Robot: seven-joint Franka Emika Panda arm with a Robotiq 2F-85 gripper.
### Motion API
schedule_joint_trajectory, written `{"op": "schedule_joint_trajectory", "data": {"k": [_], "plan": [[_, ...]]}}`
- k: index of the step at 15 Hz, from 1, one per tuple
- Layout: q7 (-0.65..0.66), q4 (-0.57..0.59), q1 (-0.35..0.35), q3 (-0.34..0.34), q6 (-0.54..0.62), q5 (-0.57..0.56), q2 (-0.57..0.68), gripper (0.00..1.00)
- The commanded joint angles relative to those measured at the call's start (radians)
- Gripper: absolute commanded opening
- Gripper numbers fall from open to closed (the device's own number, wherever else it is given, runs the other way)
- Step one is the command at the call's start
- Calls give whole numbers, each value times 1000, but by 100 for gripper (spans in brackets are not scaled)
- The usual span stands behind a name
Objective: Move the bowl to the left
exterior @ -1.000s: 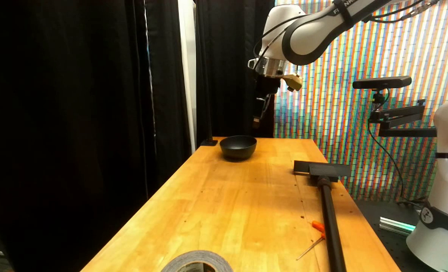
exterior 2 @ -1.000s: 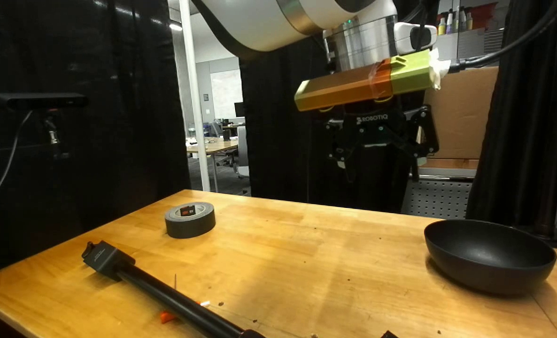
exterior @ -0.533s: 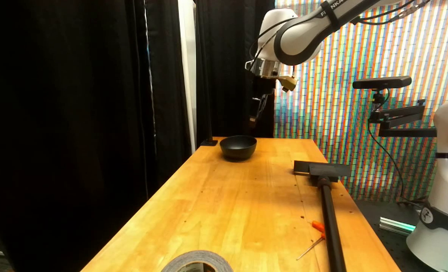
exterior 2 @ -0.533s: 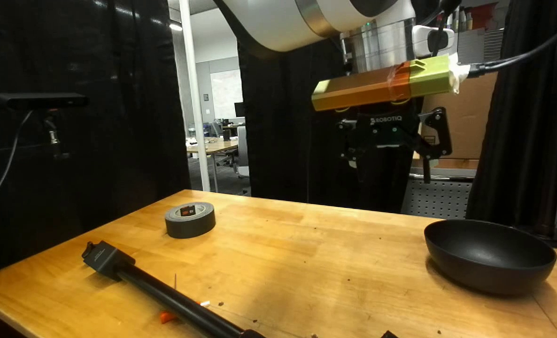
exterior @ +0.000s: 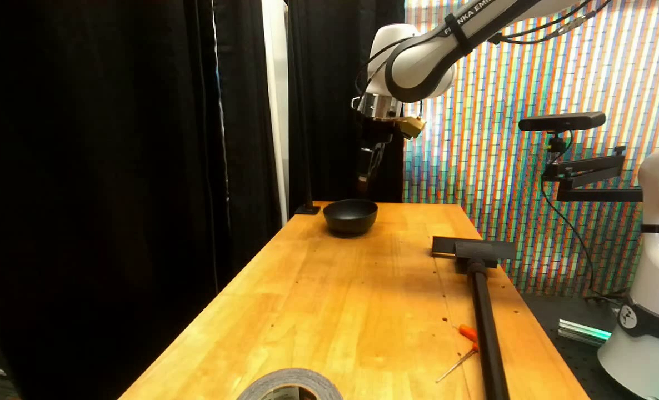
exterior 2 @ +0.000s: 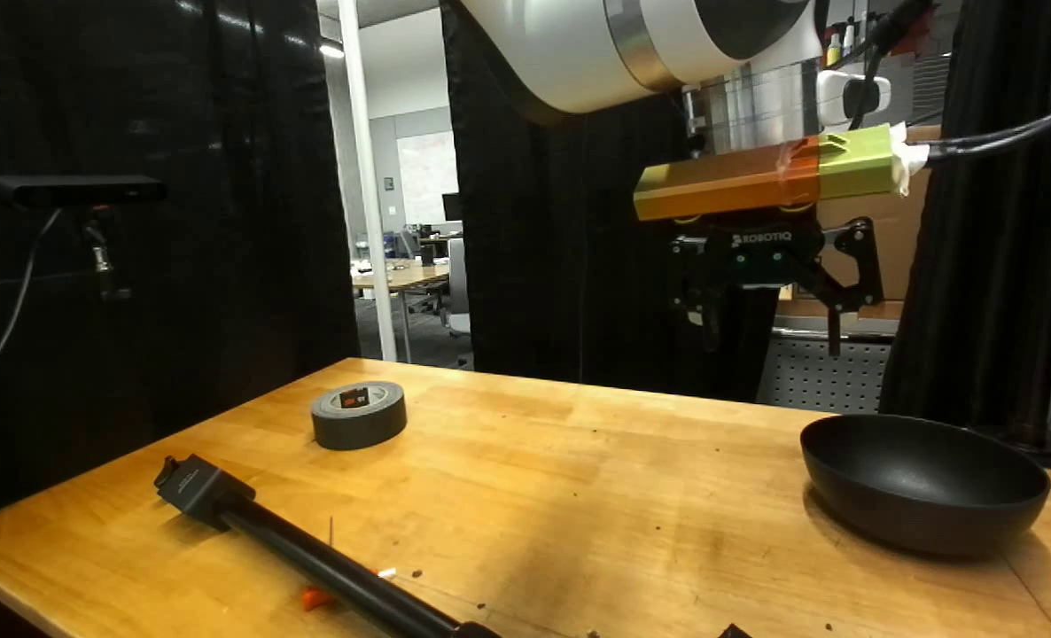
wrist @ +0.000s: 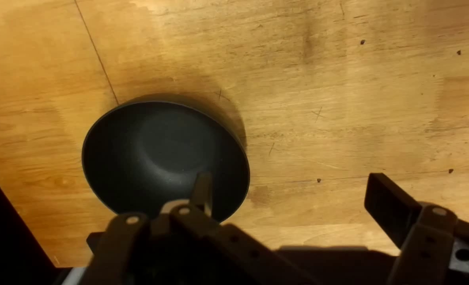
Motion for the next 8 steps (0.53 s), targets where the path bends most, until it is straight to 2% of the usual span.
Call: {"op": "schedule_joint_trajectory", "data": {"k": [1, 8], "plan": [[-67, 76, -16, -4, -21, 43, 62, 100], [-154, 125, -29, 9, 11, 151, 174, 100]]}}
